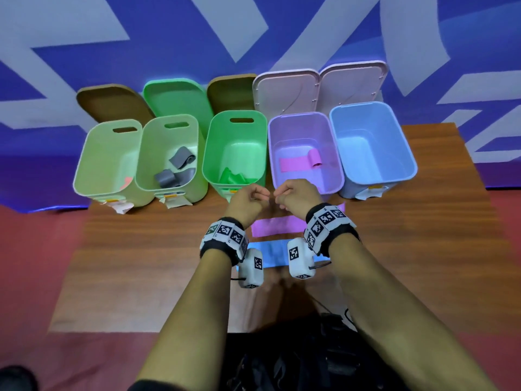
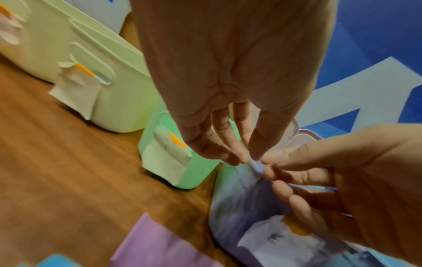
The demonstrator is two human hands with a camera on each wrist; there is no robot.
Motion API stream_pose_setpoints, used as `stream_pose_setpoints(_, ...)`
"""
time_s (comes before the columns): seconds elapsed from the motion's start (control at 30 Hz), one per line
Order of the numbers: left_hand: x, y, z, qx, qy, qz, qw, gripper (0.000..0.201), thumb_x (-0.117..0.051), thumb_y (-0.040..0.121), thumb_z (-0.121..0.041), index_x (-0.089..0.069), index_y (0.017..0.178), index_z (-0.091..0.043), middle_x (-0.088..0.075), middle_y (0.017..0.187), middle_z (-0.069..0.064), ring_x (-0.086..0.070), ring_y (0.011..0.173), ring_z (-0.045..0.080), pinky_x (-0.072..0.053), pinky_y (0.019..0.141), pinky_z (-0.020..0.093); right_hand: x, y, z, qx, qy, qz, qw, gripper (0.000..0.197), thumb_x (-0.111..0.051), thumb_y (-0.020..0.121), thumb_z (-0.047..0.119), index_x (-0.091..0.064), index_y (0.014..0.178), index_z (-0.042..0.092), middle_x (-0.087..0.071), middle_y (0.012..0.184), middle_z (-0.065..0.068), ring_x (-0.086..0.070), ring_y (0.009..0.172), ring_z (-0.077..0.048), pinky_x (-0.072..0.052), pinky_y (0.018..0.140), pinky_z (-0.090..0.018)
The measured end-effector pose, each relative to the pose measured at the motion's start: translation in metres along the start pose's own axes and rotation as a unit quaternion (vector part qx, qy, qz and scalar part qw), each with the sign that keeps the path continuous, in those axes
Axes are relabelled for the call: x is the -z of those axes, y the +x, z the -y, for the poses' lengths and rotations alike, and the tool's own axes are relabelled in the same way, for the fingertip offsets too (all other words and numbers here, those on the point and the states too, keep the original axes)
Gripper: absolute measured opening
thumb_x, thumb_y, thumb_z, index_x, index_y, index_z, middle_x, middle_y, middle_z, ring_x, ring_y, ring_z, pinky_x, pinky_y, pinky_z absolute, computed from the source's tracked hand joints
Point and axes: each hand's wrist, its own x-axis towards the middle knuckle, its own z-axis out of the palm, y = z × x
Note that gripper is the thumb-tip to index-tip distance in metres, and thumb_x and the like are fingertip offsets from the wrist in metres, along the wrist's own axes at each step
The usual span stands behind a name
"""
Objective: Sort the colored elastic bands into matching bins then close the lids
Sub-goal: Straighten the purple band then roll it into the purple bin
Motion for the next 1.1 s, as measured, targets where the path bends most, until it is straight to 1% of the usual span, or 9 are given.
stream_pose_setpoints(0.17,0.018,-0.007,0.043,0.045,0.049,0.004,0.998,0.026,-0.056,0.081,0.011,-0.063,0.089,-0.013,-0.064,0.081,-0.002,-0.059,0.075,0.009,-0.048,0.073,0.013,-0.038,0.009,-0.011,-0.015,-0.039,0.055,0.998,0.024,-0.067,0.077,0.004,-0.065,0.067,0.025,-0.068,0.067,0.006,-0.070,0.077,-0.021,-0.059,0.084,-0.038)
stream_pose_setpoints(0.33,0.029,-0.001,0.080,0.084,0.071,0.029,0.993,0.024,-0.061,0.083,0.004,-0.061,0.083,-0.020,-0.064,0.088,0.005,-0.060,0.085,0.019,-0.050,0.089,0.033,-0.071,0.021,-0.022,-0.047,-0.072,0.075,0.993,0.029,-0.063,0.084,0.006,-0.062,0.066,0.030,-0.063,0.069,0.013,-0.070,0.086,-0.022,-0.052,0.074,-0.027)
stream_pose_setpoints(0.5,0.040,0.018,0.105,0.094,0.072,0.081,0.990,0.027,-0.059,0.083,0.001,-0.064,0.091,-0.024,-0.071,0.089,0.002,-0.068,0.087,0.034,-0.055,0.081,0.040,-0.096,0.037,-0.033,-0.076,-0.084,0.091,0.989,0.032,-0.064,0.084,0.006,-0.061,0.063,0.030,-0.064,0.070,0.008,-0.069,0.088,-0.026,-0.057,0.081,-0.035)
stream_pose_setpoints(0.6,0.039,0.031,0.118,0.102,0.090,0.122,0.983,0.031,-0.054,0.087,0.004,-0.064,0.104,-0.019,-0.071,0.094,0.000,-0.068,0.082,0.021,-0.055,0.073,0.026,-0.110,0.047,-0.043,-0.109,-0.078,0.092,0.987,0.030,-0.065,0.084,0.007,-0.062,0.061,0.026,-0.062,0.066,0.009,-0.065,0.081,-0.026,-0.056,0.079,-0.036)
stream_pose_setpoints(0.67,0.037,0.039,0.124,0.102,0.105,0.140,0.979,0.039,-0.050,0.084,0.007,-0.064,0.104,-0.023,-0.070,0.096,-0.002,-0.067,0.086,0.013,-0.053,0.078,0.016,-0.116,0.051,-0.049,-0.129,-0.074,0.083,0.985,0.029,-0.065,0.083,0.006,-0.062,0.060,0.024,-0.061,0.065,0.007,-0.064,0.079,-0.024,-0.055,0.078,-0.034)
stream_pose_setpoints(0.73,0.036,0.045,0.128,0.100,0.090,0.144,0.980,0.044,-0.047,0.077,0.006,-0.064,0.101,-0.026,-0.072,0.095,0.000,-0.069,0.092,0.019,-0.054,0.089,0.027,-0.120,0.054,-0.052,-0.132,-0.074,0.080,0.985,0.029,-0.068,0.082,0.005,-0.062,0.060,0.024,-0.064,0.068,0.004,-0.066,0.081,-0.025,-0.056,0.078,-0.035)
stream_pose_setpoints(0.8,0.035,0.048,0.127,0.092,0.080,0.153,0.981,0.043,-0.046,0.077,0.010,-0.065,0.105,-0.016,-0.071,0.092,0.004,-0.067,0.088,0.020,-0.054,0.089,0.028,-0.122,0.056,-0.054,-0.135,-0.073,0.083,0.985,0.028,-0.074,0.079,0.006,-0.062,0.062,0.025,-0.068,0.074,0.000,-0.068,0.085,-0.027,-0.058,0.080,-0.037)
stream_pose_setpoints(0.93,0.026,0.049,0.116,0.070,0.075,0.142,0.985,0.039,-0.046,0.083,0.016,-0.066,0.111,-0.002,-0.068,0.089,0.008,-0.060,0.077,0.013,-0.047,0.067,0.009,-0.121,0.054,-0.054,-0.138,-0.077,0.075,0.985,0.029,-0.072,0.077,0.002,-0.061,0.064,0.025,-0.070,0.079,-0.002,-0.069,0.085,-0.025,-0.058,0.081,-0.037)
stream_pose_setpoints(1.1,0.027,0.043,0.107,0.084,0.053,0.130,0.987,0.037,-0.047,0.081,0.017,-0.066,0.109,0.001,-0.069,0.087,0.015,-0.061,0.075,0.018,-0.050,0.069,0.019,-0.113,0.045,-0.048,-0.125,-0.049,0.062,0.989,0.025,-0.066,0.075,0.000,-0.063,0.066,0.023,-0.072,0.070,-0.009,-0.072,0.075,-0.029,-0.061,0.074,-0.046)
